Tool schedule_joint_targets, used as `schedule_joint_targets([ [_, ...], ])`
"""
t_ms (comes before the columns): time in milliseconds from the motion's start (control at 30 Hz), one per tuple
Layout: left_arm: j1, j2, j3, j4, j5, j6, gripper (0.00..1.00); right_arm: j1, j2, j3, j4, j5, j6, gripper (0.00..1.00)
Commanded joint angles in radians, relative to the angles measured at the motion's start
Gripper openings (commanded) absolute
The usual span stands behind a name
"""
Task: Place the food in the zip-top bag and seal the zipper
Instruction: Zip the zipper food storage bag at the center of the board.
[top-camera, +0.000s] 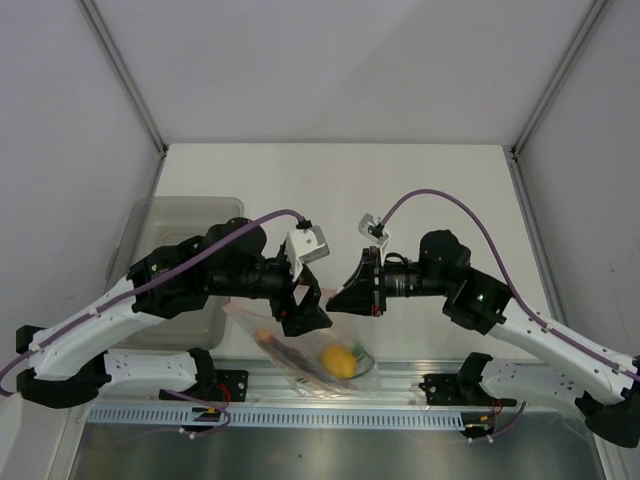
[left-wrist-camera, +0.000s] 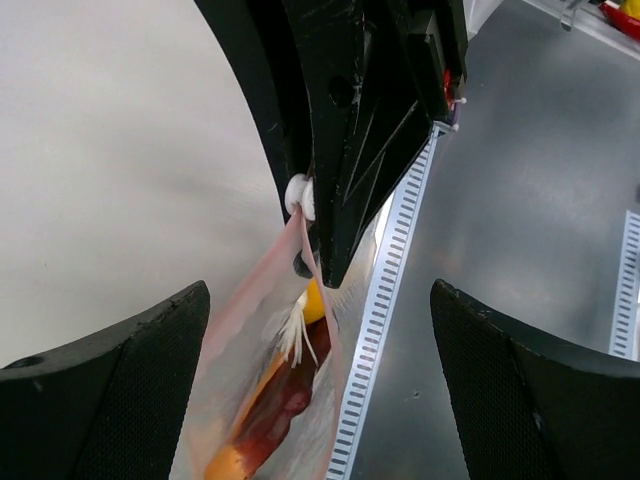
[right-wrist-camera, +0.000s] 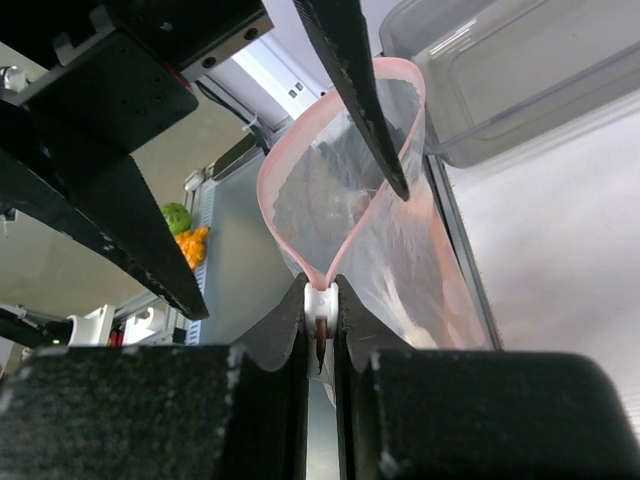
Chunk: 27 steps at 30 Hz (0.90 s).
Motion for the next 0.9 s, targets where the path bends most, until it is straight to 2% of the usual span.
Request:
schedule_joint_targets([
  [0,0.002,0.009,-0.002,0.063,0.028,0.07,0.92,-0.018,-0.02,0.042,-0.001,-0.09,-0.007,0.0],
  [167,0.005,0.007,-0.009,0.072,-0.001,0.125,0.93,-0.021,-0.032,0.071,-0.056,-0.155,-0.086,0.0],
  [467,0.03,-0.062,-0.081,0.14,0.109,0.179,0.96,-0.026,-0.041,0.082,-0.082,-0.252,-0.139,0.0],
  [600,0.039,-0.033,-0.074,0.093,0.193,0.17,0.93,-0.026,-0.049,0.084,-0.079,-0.253,-0.148,0.0],
  [633,0.039,-0.015,-0.077,0.085,0.215,0.165,0.91,-0.026,-0.05,0.087,-0.079,-0.252,-0.149,0.0],
  [700,0.039,0.002,-0.075,0.054,0.246,0.164,0.81,-0.026,-0.049,0.093,-0.084,-0.23,-0.162,0.0],
  [733,0.039,0.011,-0.078,0.045,0.248,0.164,0.7,-0.027,-0.047,0.094,-0.089,-0.226,-0.168,0.0],
  [767,0.041,0.014,-0.08,0.043,0.251,0.137,0.65,-0.026,-0.044,0.099,-0.089,-0.219,-0.172,0.0],
  [833,0.053,0.014,-0.097,0.048,0.295,0.121,0.63,-0.027,-0.038,0.101,-0.081,-0.212,-0.175,0.0],
  [867,0.059,0.017,-0.098,0.049,0.315,0.113,0.55,-0.027,-0.037,0.102,-0.076,-0.212,-0.175,0.0],
])
